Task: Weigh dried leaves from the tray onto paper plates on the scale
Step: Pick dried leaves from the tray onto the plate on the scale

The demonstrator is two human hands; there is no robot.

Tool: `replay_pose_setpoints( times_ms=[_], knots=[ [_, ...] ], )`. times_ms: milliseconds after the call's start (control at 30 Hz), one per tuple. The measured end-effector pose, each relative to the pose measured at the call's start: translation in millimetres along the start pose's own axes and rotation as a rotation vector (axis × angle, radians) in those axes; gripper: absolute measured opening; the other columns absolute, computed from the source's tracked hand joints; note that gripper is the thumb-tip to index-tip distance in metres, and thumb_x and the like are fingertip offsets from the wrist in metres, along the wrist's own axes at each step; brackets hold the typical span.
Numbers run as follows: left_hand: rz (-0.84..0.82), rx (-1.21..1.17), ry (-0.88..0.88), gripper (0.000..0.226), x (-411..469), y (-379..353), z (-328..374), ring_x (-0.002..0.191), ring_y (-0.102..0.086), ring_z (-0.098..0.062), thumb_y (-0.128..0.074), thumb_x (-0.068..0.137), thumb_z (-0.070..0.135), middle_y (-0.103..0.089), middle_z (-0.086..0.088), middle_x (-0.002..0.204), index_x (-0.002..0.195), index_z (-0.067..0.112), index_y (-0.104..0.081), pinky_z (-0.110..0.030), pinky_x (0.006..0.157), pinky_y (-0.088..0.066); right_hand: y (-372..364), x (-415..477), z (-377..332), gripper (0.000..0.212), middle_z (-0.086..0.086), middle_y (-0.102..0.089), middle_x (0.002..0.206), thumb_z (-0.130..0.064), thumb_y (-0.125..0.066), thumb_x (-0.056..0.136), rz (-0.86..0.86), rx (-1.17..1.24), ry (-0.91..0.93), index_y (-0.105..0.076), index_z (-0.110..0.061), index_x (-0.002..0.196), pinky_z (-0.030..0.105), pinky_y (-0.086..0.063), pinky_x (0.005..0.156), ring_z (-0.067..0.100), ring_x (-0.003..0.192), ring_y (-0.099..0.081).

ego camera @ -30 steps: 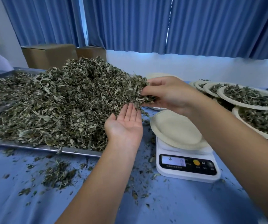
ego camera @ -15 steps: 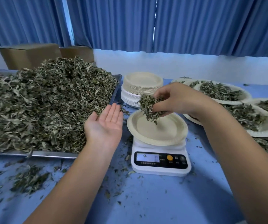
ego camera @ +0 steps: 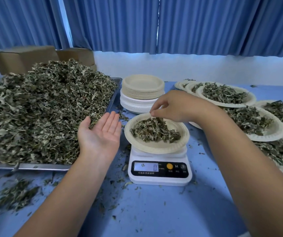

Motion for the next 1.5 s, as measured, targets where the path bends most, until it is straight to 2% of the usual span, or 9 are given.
replay_pose_setpoints(
  times_ms=[133,333,467,767,833,1067,1200,1400,1500],
  knots=[
    [0.003,0.007,0.002,0.056,-1,0,1,0.120,-0.055,-0.028,-0.034,0.099,0.042,-0.060,-0.020,0.122,0.129,-0.004,-0.049,-0.039,0.100,-0.043,-6,3,-5,0.010,-0.020,-0.057,0.073,-0.023,-0.065,0.088,0.105,0.056,0.087,-0.073,-0.030,0.087,0.014,-0.041,0.060,0.004,0.074,-0.056],
    [0.003,0.017,0.002,0.057,-1,0,1,0.120,-0.055,-0.028,-0.034,0.099,0.042,-0.061,-0.020,0.118,0.128,-0.004,-0.049,-0.039,0.102,-0.042,-24,3,-8,0.008,-0.011,-0.069,0.081,-0.016,-0.070,0.083,-0.083,-0.007,0.086,-0.076,-0.021,0.084,0.018,-0.047,0.063,0.006,0.079,-0.062],
    [0.004,0.016,0.002,0.057,-1,0,1,0.119,-0.056,-0.028,-0.034,0.098,0.042,-0.061,-0.020,0.118,0.128,-0.004,-0.049,-0.039,0.102,-0.042,-18,3,-11,0.006,-0.006,-0.071,0.083,-0.019,-0.072,0.083,-0.001,0.039,0.101,-0.075,-0.024,0.081,0.025,-0.053,0.073,0.010,0.084,-0.065],
    [0.010,0.024,0.006,0.057,-2,-1,0,0.120,-0.055,-0.028,-0.035,0.098,0.042,-0.060,-0.020,0.122,0.129,-0.004,-0.049,-0.038,0.102,-0.042,-18,6,-13,0.014,-0.013,-0.066,0.076,-0.015,-0.068,0.085,0.153,0.090,0.152,-0.071,-0.025,0.077,0.010,-0.044,0.060,0.005,0.077,-0.061],
    [0.012,0.023,0.010,0.057,-3,-1,0,0.120,-0.055,-0.028,-0.035,0.098,0.042,-0.060,-0.020,0.123,0.129,-0.004,-0.049,-0.039,0.103,-0.041,-19,7,-15,0.011,-0.016,-0.063,0.072,-0.014,-0.067,0.085,0.186,0.102,0.169,-0.073,-0.022,0.079,0.008,-0.044,0.060,0.003,0.075,-0.061],
    [0.020,0.014,0.019,0.056,-6,-2,-1,0.120,-0.055,-0.029,-0.035,0.098,0.041,-0.060,-0.020,0.122,0.128,-0.005,-0.050,-0.039,0.106,-0.039,-18,7,-18,0.009,-0.010,-0.066,0.073,-0.010,-0.066,0.085,0.301,0.185,0.198,-0.075,-0.011,0.083,0.021,-0.050,0.072,0.006,0.075,-0.062],
    [0.024,0.011,0.023,0.056,-6,-2,-2,0.121,-0.054,-0.029,-0.036,0.099,0.040,-0.059,-0.020,0.124,0.128,-0.005,-0.049,-0.039,0.107,-0.038,-22,9,-18,0.016,0.009,-0.073,0.087,-0.008,-0.059,0.087,0.282,0.112,0.204,-0.074,-0.004,0.089,0.033,-0.049,0.078,0.021,0.086,-0.066],
    [0.078,0.041,0.021,0.052,-6,-1,-2,0.121,-0.054,-0.028,-0.032,0.100,0.037,-0.059,-0.019,0.123,0.127,-0.004,-0.050,-0.038,0.105,-0.040,-27,7,-22,0.024,-0.002,-0.072,0.102,-0.012,-0.054,0.093,0.221,0.087,0.205,-0.073,-0.016,0.107,0.018,-0.045,0.078,0.010,0.092,-0.063],
    [0.138,0.130,0.006,0.049,-8,-2,-4,0.123,-0.052,-0.027,-0.026,0.103,0.031,-0.055,-0.017,0.131,0.131,-0.003,-0.048,-0.037,0.105,-0.039,-32,6,-25,0.024,-0.004,-0.071,0.102,-0.016,-0.055,0.093,0.201,0.045,0.189,-0.071,-0.018,0.111,0.025,-0.049,0.084,0.010,0.094,-0.063]
  ],
)
Point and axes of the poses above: each hand's wrist, its own x-axis towards the middle knuckle, its own y-axis out of the back of the hand, z = x × y, the point moved 2 cm from there along x, towards the middle knuckle
